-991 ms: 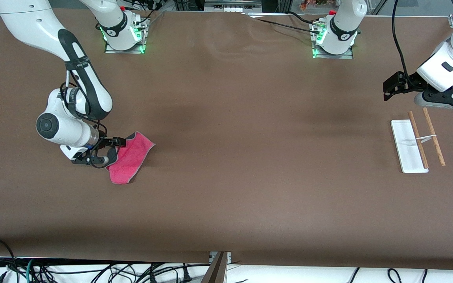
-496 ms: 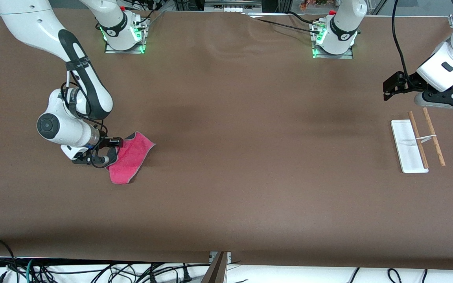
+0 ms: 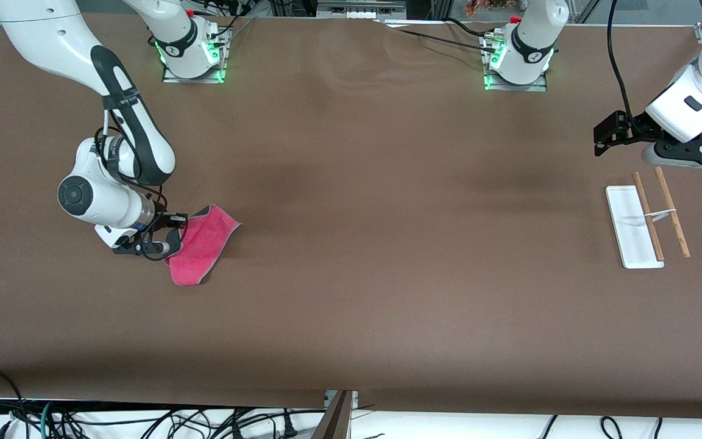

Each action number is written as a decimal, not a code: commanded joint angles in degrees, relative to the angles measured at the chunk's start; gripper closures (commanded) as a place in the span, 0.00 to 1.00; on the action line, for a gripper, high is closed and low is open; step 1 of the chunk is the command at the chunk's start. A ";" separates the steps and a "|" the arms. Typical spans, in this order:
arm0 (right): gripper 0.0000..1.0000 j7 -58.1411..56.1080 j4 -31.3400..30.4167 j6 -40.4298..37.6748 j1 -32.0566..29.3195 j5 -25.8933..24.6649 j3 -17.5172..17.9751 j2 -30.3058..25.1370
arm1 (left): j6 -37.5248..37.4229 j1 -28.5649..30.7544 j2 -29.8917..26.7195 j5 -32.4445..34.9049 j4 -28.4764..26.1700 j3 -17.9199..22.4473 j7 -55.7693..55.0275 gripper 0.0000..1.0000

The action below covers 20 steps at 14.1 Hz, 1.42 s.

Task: Pass towel and hang on rack
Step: 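Close the right gripper on the edge of the pink towel, then lift the towel with the right gripper toward the table middle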

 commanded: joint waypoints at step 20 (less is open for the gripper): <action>1.00 40.59 52.44 -58.02 14.87 25.85 3.27 -2.87 | -2.19 -0.68 2.51 0.74 1.60 -0.43 -0.09 0.00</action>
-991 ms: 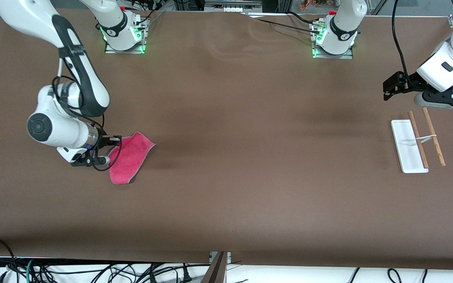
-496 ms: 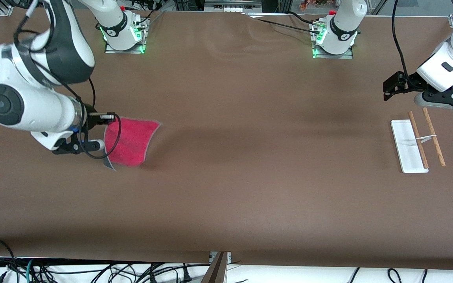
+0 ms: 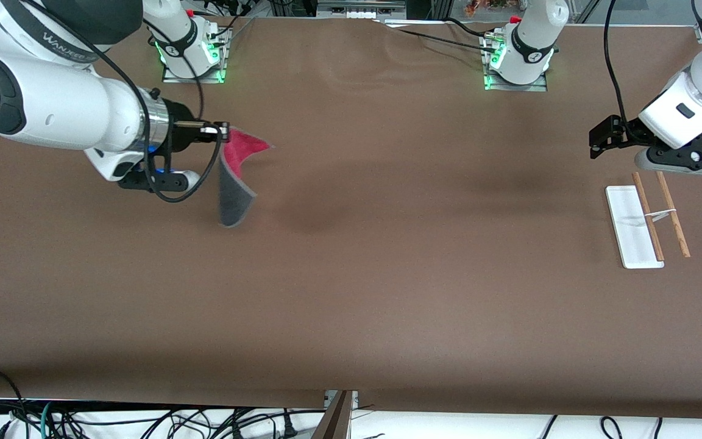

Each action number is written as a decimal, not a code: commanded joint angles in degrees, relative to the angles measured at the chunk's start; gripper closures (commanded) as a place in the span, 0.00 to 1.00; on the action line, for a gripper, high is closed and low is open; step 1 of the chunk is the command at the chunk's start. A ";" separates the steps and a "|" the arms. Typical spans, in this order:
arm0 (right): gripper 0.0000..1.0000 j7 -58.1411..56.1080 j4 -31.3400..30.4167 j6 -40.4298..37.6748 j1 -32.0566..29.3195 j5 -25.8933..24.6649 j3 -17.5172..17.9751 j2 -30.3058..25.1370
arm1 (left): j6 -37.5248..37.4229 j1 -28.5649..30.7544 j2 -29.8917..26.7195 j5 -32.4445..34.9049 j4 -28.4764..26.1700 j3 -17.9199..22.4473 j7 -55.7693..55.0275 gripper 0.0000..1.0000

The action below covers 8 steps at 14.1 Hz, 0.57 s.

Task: Pass towel and hang on rack
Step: 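Lift the towel with the right gripper toward the table middle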

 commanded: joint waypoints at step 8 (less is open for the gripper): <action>1.00 28.77 2.55 22.14 1.34 13.32 11.51 2.69 | -6.68 -1.10 2.04 -12.76 1.61 -1.41 3.22 0.00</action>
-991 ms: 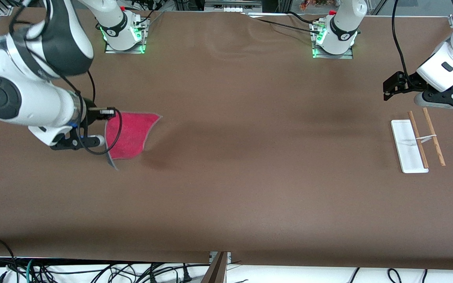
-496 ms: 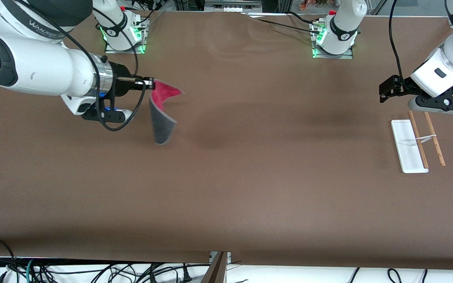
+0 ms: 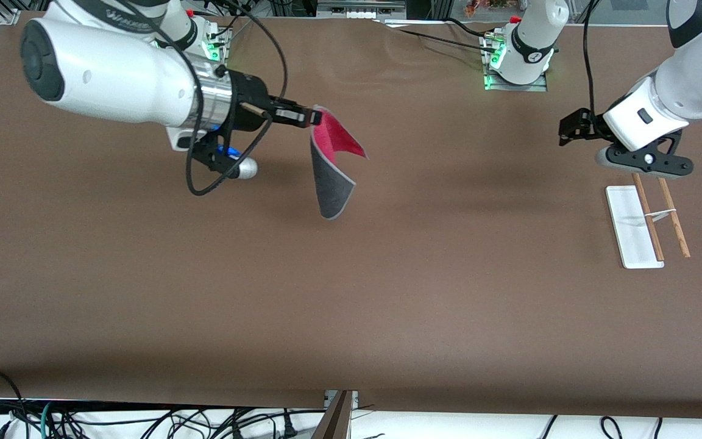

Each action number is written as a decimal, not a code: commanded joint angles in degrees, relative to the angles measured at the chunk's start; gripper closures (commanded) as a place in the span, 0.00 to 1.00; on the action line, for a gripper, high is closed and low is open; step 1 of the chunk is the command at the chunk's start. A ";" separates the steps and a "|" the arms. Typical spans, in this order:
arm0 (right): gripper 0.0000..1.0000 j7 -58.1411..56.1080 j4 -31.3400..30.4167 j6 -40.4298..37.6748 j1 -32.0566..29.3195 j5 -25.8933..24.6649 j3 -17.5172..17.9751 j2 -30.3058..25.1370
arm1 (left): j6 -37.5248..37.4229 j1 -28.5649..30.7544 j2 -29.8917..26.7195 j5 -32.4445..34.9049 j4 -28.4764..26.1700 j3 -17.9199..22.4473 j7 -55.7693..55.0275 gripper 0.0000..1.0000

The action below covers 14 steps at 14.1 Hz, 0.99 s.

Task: Pass towel and hang on rack
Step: 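Lift the towel with the right gripper toward the table middle, then move the open left gripper toward the towel held by the right gripper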

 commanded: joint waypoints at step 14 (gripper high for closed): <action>1.00 12.54 1.85 11.13 3.24 0.20 5.29 3.01 | 0.92 0.57 9.27 -41.24 1.67 0.17 32.44 0.00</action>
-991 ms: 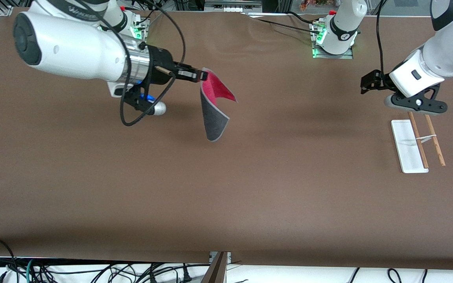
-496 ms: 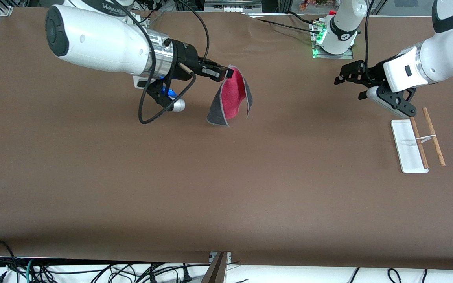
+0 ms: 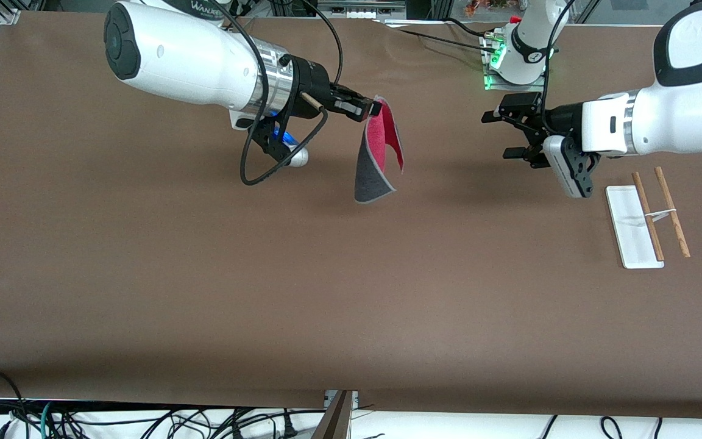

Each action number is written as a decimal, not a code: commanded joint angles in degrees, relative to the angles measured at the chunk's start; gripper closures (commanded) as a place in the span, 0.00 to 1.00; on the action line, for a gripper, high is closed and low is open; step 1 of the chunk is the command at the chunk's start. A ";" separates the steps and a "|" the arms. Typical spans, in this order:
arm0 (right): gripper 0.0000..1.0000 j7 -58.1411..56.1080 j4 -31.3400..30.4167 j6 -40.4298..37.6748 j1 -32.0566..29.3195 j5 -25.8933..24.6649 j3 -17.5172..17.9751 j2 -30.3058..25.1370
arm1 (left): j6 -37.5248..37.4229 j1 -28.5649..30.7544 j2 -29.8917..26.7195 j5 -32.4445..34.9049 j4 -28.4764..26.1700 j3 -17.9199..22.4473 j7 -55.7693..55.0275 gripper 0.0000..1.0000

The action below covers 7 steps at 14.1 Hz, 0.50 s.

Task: Pass towel and hang on rack
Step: 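Move the open left gripper toward the towel held by the right gripper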

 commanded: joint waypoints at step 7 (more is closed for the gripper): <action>1.00 1.39 1.83 0.14 0.42 0.12 0.22 0.97 | 11.15 -3.18 7.35 -12.50 1.92 -0.21 28.97 0.00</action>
